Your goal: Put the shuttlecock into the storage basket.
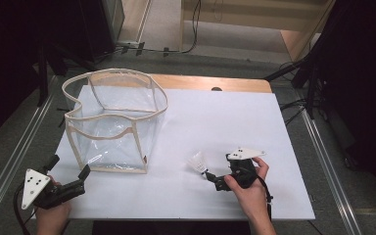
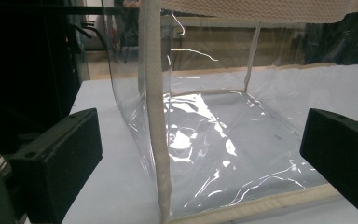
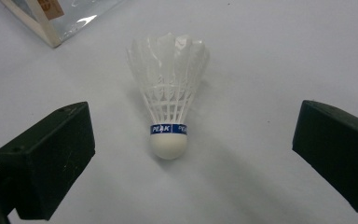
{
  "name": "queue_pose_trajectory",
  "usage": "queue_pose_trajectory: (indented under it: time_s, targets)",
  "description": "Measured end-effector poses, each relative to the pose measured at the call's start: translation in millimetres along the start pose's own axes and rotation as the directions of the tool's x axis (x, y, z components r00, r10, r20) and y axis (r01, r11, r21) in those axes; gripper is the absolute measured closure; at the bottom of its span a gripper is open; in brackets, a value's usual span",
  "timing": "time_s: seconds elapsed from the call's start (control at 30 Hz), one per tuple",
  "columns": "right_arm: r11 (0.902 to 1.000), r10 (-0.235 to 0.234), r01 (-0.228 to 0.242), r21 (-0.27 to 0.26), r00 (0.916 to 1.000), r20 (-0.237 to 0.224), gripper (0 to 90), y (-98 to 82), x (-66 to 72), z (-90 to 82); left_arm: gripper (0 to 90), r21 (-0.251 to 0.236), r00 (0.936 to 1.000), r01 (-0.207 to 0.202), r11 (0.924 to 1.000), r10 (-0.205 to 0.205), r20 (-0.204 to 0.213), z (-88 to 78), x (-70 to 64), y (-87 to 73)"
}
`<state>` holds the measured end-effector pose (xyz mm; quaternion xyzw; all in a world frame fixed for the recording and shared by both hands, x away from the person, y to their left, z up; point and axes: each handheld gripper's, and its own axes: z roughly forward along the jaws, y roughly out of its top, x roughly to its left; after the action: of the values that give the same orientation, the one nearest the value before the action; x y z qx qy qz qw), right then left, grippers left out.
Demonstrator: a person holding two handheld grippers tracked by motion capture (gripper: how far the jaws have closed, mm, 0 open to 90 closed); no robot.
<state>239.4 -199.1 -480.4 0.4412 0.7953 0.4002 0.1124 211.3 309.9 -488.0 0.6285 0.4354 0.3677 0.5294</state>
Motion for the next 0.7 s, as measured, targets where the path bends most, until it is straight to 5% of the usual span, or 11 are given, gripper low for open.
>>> queue_pose_trajectory:
  time_s: [0.33, 0.43, 0.7]
  targets:
    - [0.9976, -0.032, 0.031, 0.063, 0.9994, 0.011, 12.3, -4.9, 9.2, 14.5, 0.0, -0.001, 1.0000, -0.001, 1.0000, 0.001, 0.002, 0.0, 0.1, 0.0]
    - [0.9954, -0.042, 0.040, 0.087, 0.9990, 0.016, 27.9, -6.0, 12.3, 19.6, 0.0, 0.000, 1.0000, -0.001, 1.0000, 0.001, 0.002, 0.1, 0.0, 0.0]
    - [0.9897, -0.058, 0.056, 0.131, 0.9983, 0.010, 48.7, -7.0, 16.2, 30.4, 0.0, 0.000, 1.0000, -0.001, 1.0000, 0.001, 0.003, 0.1, 0.2, 0.0]
